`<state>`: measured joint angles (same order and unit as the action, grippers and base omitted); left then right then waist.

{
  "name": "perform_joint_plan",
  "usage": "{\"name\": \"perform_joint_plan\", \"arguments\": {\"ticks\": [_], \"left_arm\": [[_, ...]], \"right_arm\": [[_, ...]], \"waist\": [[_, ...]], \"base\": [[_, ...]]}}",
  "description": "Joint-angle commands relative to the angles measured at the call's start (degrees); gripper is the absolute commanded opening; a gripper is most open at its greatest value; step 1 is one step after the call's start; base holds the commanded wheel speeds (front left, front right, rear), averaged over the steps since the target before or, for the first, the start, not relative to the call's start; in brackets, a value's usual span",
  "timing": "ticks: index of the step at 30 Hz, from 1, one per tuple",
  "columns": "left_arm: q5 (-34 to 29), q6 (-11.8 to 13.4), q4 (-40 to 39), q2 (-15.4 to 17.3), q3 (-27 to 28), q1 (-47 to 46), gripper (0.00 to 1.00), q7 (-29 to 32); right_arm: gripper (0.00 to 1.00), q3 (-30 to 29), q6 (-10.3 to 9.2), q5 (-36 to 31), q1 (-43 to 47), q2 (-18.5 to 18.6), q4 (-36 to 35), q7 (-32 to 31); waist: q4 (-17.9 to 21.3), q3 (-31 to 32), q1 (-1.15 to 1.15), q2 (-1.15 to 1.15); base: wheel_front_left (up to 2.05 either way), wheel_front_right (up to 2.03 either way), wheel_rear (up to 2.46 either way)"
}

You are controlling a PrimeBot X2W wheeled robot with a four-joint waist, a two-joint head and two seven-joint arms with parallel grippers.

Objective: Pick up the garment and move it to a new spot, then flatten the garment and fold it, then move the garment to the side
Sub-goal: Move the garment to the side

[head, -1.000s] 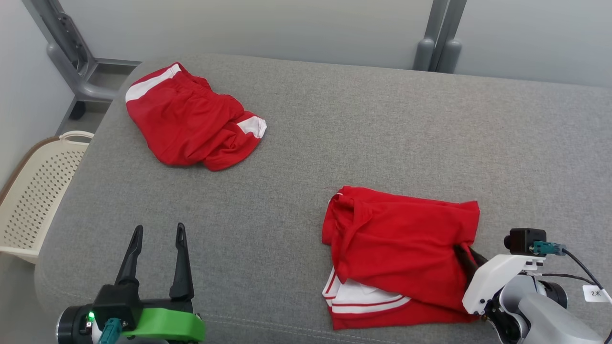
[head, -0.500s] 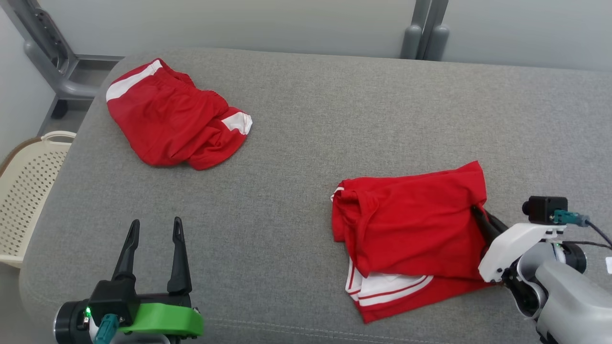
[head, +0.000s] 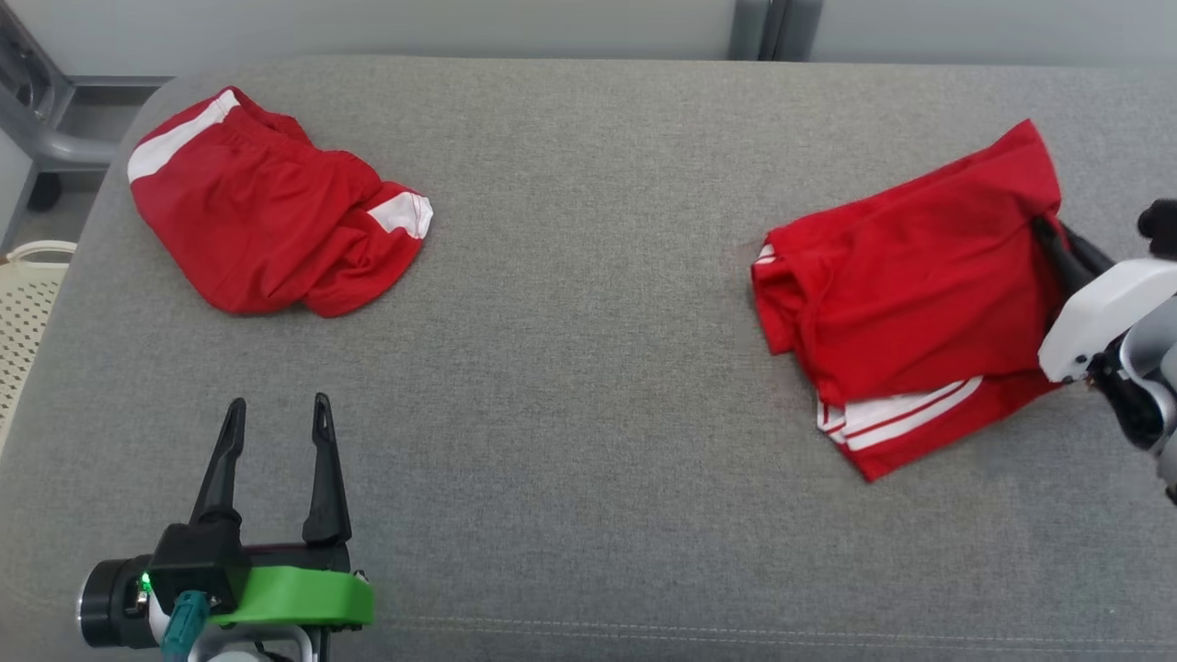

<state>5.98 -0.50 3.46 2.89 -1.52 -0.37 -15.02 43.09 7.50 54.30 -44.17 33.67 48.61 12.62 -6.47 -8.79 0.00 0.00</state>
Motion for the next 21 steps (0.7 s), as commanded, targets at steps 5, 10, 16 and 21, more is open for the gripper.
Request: {"name": "perform_joint_plan", "arguments": {"ticks": [5, 10, 16, 21], "left_arm": [[-1.39, -0.66, -1.42, 0.02, 1.45, -1.98, 1.0, -0.14], [-2.39, -1.37, -2.58, 0.02, 2.6, -2.76, 1.0, -0.14], [-3.22, -1.73, -3.85, 0.14, 4.43, -2.83, 1.0, -0.14], [-3.49, -2.1, -4.4, 0.39, 5.43, -3.19, 1.0, -0.14]], "right_arm": [[0.0, 0.95, -0.02, -0.07, -5.41, 4.22, 1.51, -0.85], [0.0, 1.58, -0.02, -0.28, -9.36, 7.56, 3.52, -1.31], [0.0, 1.85, -0.02, 0.18, -13.68, 10.62, 5.56, -1.39], [0.0, 2.42, -0.02, -0.67, -16.21, 12.13, 7.15, -1.6]], "waist": [[2.57, -4.66, 0.0, 0.0], [3.05, -7.53, 0.0, 0.0], [3.66, -10.14, 0.0, 0.0], [3.96, -11.74, 0.0, 0.0]], "base": [[0.0, 0.0, 0.0], [0.0, 0.0, 0.0], [0.0, 0.0, 0.0], [0.0, 0.0, 0.0]]}}
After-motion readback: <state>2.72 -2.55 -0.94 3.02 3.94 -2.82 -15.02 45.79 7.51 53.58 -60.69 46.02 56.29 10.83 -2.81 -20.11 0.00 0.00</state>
